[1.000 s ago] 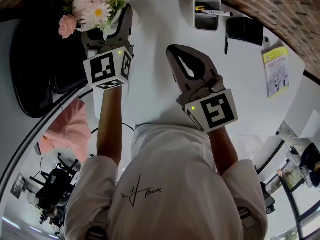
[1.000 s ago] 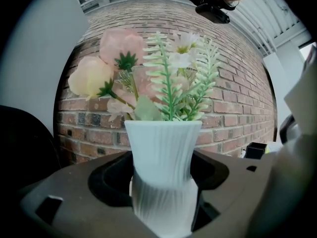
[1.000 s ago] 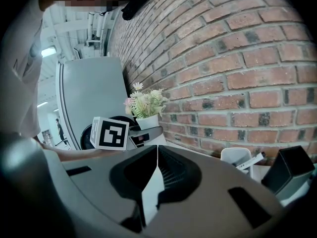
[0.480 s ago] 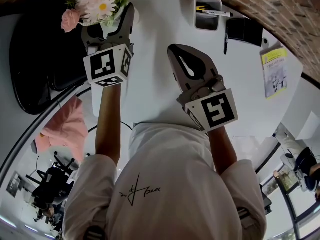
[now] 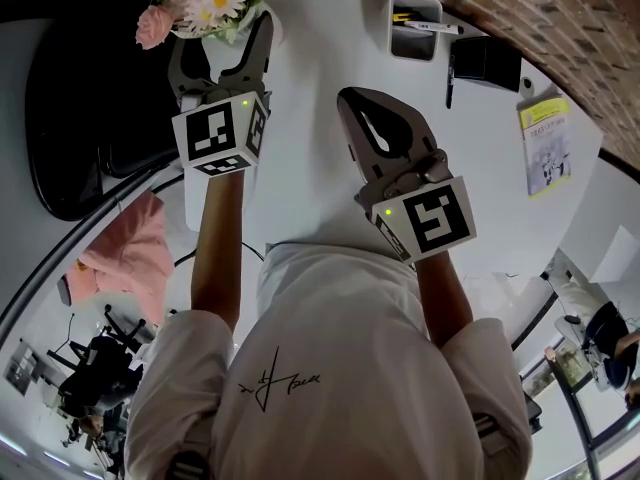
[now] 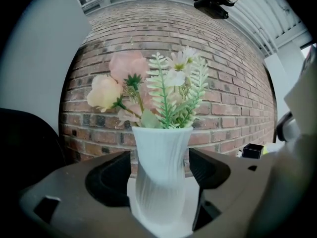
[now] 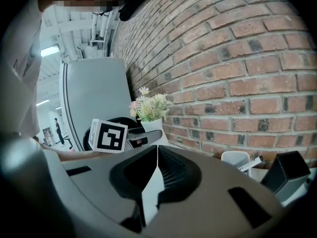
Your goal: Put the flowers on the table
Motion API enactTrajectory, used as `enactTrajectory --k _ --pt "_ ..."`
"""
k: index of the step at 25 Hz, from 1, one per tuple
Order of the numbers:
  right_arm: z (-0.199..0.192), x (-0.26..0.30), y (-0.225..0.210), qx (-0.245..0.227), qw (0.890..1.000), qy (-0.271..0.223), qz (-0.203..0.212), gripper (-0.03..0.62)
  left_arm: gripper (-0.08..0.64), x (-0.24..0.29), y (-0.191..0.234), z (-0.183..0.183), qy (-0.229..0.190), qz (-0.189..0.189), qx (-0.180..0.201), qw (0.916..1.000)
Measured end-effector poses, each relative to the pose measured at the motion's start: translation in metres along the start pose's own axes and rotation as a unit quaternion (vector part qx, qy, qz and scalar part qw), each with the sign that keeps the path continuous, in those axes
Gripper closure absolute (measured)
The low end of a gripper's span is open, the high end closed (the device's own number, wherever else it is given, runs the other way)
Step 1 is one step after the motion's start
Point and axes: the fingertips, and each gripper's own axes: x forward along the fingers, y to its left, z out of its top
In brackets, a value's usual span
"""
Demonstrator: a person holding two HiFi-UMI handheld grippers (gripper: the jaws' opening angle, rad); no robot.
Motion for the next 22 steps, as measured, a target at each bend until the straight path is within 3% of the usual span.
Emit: enactTrajectory --k 15,18,22 --pt "0.013 -0.015 0.014 -0.007 1.000 -0.015 0.001 0.566 0.204 -0.023 -0.013 0.007 0.002 -0.012 -0.011 0.9999" --pt "0.015 -0.018 0.018 -0.009 1.000 -0.017 0.003 0.566 0.261 -0.031 -0.012 0.011 -0.006 -0.005 -0.012 0.9999" --pt "0.017 -0.021 0.024 -0.013 1.000 -0.020 0.005 0.566 0.270 -0.037 -0.013 0.011 -0.002 -0.004 -0.015 0.9999"
